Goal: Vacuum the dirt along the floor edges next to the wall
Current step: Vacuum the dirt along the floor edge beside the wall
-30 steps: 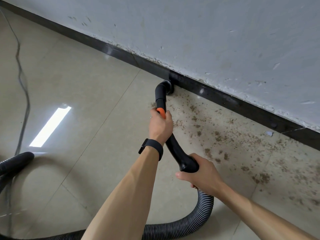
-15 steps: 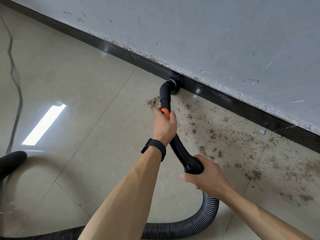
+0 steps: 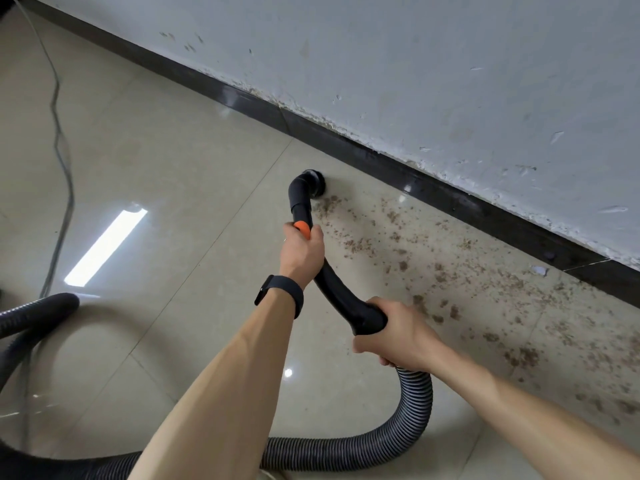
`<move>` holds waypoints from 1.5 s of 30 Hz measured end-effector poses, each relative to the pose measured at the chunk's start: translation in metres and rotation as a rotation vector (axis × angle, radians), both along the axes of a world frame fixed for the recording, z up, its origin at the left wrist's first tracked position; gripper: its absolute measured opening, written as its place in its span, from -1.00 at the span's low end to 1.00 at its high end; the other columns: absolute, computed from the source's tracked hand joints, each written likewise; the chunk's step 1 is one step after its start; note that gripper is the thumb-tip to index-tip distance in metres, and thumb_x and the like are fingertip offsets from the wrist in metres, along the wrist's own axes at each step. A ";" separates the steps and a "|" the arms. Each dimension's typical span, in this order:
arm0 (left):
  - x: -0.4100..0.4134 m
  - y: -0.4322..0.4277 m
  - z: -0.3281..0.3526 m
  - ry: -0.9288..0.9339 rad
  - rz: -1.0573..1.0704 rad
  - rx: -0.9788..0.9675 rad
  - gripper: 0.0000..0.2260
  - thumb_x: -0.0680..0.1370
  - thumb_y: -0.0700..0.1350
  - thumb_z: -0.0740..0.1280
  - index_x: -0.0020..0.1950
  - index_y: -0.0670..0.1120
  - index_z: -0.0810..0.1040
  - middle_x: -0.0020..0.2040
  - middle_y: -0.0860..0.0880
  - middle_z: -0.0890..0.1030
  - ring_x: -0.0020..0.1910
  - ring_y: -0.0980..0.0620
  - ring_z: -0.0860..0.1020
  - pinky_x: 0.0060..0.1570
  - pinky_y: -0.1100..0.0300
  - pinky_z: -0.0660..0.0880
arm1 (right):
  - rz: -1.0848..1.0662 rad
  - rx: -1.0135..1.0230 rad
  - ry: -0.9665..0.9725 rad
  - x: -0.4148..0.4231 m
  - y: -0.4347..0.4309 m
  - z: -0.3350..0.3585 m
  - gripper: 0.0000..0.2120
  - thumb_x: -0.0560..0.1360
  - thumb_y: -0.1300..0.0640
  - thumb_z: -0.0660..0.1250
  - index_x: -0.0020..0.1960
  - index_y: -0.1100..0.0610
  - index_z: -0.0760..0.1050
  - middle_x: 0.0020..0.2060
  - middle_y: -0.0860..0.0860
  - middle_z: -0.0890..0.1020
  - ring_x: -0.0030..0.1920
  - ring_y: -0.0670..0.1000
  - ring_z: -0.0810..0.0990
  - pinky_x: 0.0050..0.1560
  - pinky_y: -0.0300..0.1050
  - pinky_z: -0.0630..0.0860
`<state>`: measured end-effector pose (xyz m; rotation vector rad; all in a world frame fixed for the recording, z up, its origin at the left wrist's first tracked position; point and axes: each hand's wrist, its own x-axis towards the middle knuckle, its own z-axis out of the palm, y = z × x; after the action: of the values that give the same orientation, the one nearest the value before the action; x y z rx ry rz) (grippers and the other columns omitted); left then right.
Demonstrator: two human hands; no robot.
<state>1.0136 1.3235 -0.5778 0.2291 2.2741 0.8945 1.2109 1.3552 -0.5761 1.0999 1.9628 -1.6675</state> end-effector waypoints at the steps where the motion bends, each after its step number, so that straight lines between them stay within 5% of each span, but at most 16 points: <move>1: 0.002 -0.010 0.001 -0.005 0.022 0.004 -0.72 0.65 -0.01 0.17 0.24 -0.17 0.28 -0.18 -0.03 0.42 -0.27 0.00 0.44 -0.26 0.10 0.40 | 0.030 0.002 -0.006 0.000 -0.003 -0.001 -0.72 0.29 0.02 0.56 -0.09 -0.05 0.53 -0.38 -0.02 0.65 -0.46 -0.04 0.64 -0.44 -0.11 0.55; 7: 0.027 -0.070 -0.002 -0.021 0.190 0.107 -0.82 0.65 -0.07 0.20 0.12 -0.14 0.29 -0.21 -0.02 0.34 -0.32 0.05 0.36 -0.33 0.17 0.37 | 0.185 0.028 -0.008 0.015 -0.029 -0.001 -0.73 0.27 0.08 0.56 -0.16 0.01 0.48 -0.38 -0.01 0.64 -0.48 -0.03 0.64 -0.48 -0.19 0.47; 14: 0.044 -0.081 -0.016 -0.021 0.246 0.087 -0.72 0.62 -0.04 0.20 0.23 -0.17 0.29 -0.22 0.00 0.38 -0.30 0.00 0.41 -0.22 0.11 0.41 | 0.190 0.029 -0.046 0.033 -0.039 0.001 -0.71 0.26 0.11 0.58 -0.13 0.06 0.51 -0.38 -0.03 0.64 -0.51 -0.07 0.60 -0.48 -0.18 0.48; 23: 0.038 -0.042 -0.018 -0.002 0.151 0.038 -0.81 0.63 -0.06 0.18 0.10 -0.14 0.24 -0.19 -0.04 0.39 -0.25 -0.05 0.41 -0.29 0.12 0.34 | 0.070 -0.013 -0.020 0.035 -0.022 -0.001 -0.71 0.28 0.12 0.60 -0.10 0.06 0.54 -0.39 -0.02 0.62 -0.47 0.01 0.63 -0.42 -0.08 0.54; 29: 0.040 -0.028 -0.018 0.022 0.079 -0.009 -0.80 0.64 -0.11 0.17 0.18 -0.18 0.24 -0.08 -0.14 0.47 -0.15 -0.14 0.47 -0.19 0.07 0.40 | 0.020 0.001 -0.008 0.039 -0.021 -0.006 -0.72 0.27 0.11 0.59 -0.12 0.03 0.53 -0.39 -0.02 0.62 -0.47 0.00 0.64 -0.42 -0.08 0.54; 38: 0.046 -0.014 -0.015 0.054 0.040 -0.025 -0.80 0.65 -0.10 0.15 0.17 -0.18 0.23 -0.22 -0.04 0.40 -0.34 0.01 0.40 -0.41 0.15 0.26 | -0.016 -0.013 0.015 0.045 -0.015 -0.012 -0.70 0.25 0.04 0.58 -0.11 0.00 0.55 -0.39 -0.05 0.62 -0.45 0.01 0.65 -0.36 -0.03 0.57; 45: 0.051 -0.005 -0.011 0.072 -0.021 -0.018 -0.90 0.65 -0.12 0.16 0.03 -0.08 0.24 -0.05 -0.18 0.50 -0.12 -0.16 0.51 -0.15 -0.01 0.45 | -0.058 -0.027 0.013 0.050 -0.011 -0.015 -0.72 0.25 0.06 0.57 -0.12 0.00 0.54 -0.39 -0.03 0.61 -0.46 -0.01 0.63 -0.38 -0.05 0.55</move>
<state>1.0649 1.3181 -0.5886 0.2814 2.3410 0.8679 1.2609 1.3443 -0.5906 1.1490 1.9274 -1.7301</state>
